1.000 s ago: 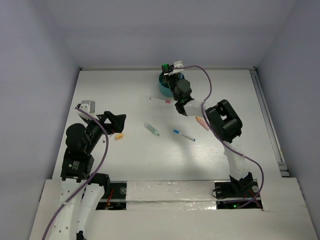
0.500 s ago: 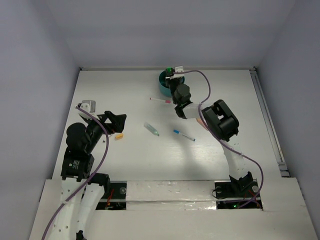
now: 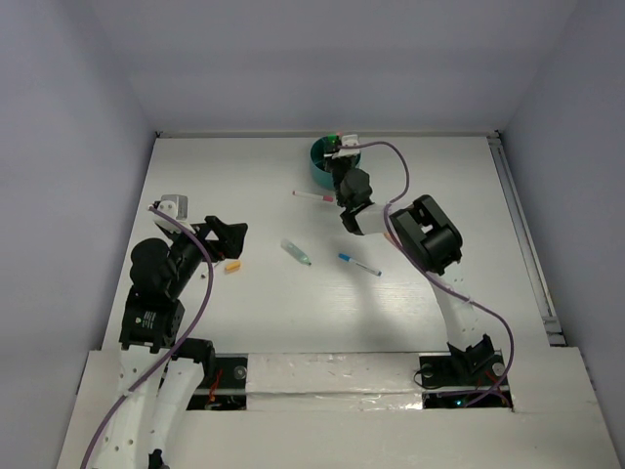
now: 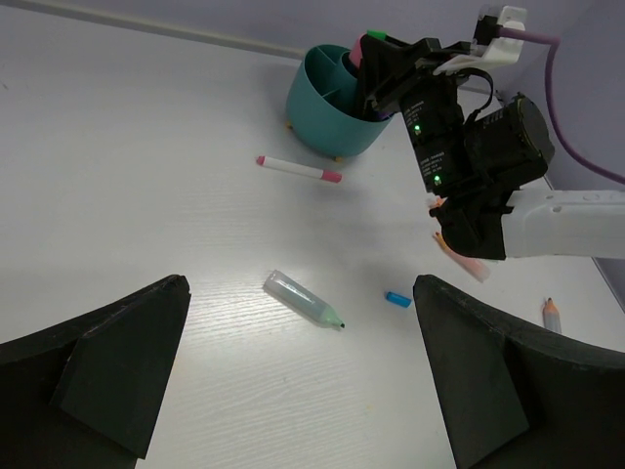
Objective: Sort the stationery into containers
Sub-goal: Place the pen in the storage box.
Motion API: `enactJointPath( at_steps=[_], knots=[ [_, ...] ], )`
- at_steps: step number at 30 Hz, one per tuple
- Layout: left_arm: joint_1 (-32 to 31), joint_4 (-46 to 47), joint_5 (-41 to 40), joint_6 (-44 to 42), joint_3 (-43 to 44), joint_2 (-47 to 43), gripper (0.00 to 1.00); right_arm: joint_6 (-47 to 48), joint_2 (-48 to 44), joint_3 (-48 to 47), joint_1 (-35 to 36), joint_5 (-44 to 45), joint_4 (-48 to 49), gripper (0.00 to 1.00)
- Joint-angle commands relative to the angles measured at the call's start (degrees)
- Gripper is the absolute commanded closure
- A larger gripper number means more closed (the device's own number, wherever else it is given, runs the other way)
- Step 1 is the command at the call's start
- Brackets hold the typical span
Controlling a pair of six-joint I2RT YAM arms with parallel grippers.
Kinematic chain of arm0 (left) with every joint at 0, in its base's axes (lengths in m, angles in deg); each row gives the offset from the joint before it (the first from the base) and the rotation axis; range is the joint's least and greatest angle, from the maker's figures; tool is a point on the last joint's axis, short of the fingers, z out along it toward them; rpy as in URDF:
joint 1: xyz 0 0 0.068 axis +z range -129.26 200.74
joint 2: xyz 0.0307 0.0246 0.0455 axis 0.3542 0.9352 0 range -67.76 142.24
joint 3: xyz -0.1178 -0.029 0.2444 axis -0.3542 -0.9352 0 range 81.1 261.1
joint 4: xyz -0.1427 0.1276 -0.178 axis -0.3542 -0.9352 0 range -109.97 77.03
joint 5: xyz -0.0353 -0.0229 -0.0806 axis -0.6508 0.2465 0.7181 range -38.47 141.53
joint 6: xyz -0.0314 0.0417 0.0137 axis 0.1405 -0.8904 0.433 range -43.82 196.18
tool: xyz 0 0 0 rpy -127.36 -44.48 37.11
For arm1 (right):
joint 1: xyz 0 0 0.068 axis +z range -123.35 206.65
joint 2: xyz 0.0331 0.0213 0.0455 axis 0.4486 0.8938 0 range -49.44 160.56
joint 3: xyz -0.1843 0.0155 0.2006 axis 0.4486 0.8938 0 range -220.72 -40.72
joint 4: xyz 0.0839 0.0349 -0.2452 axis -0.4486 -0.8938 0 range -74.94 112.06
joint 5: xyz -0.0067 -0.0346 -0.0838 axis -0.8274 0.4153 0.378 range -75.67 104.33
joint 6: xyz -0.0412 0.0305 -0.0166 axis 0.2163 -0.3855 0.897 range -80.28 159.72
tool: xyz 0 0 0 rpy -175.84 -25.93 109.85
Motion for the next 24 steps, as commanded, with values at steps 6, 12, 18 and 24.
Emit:
enactJointPath(
  at_steps=[6, 12, 18, 24],
  knots=[
    [0.3, 2.9, 0.6, -0.5, 0.0, 0.0, 0.01, -1.0, 0.6, -0.4, -0.3, 1.2, 5.5, 0.77],
    [0.3, 2.9, 0.6, -0.5, -0.1, -0.1, 0.01, -1.3, -2.1, 3.2, -0.3, 0.6, 7.6, 0.60],
    [0.3, 3.1, 0.4, -0.4, -0.1, -0.3, 0.01, -3.0, -7.4, 8.5, -0.3, 0.7, 8.4, 0.43],
    [0.9, 3.1, 0.7, -0.4, -0.1, -0.3, 0.01, -6.3, -15.1, 14.4, -0.3, -2.1, 6.3, 0.38]
  ],
)
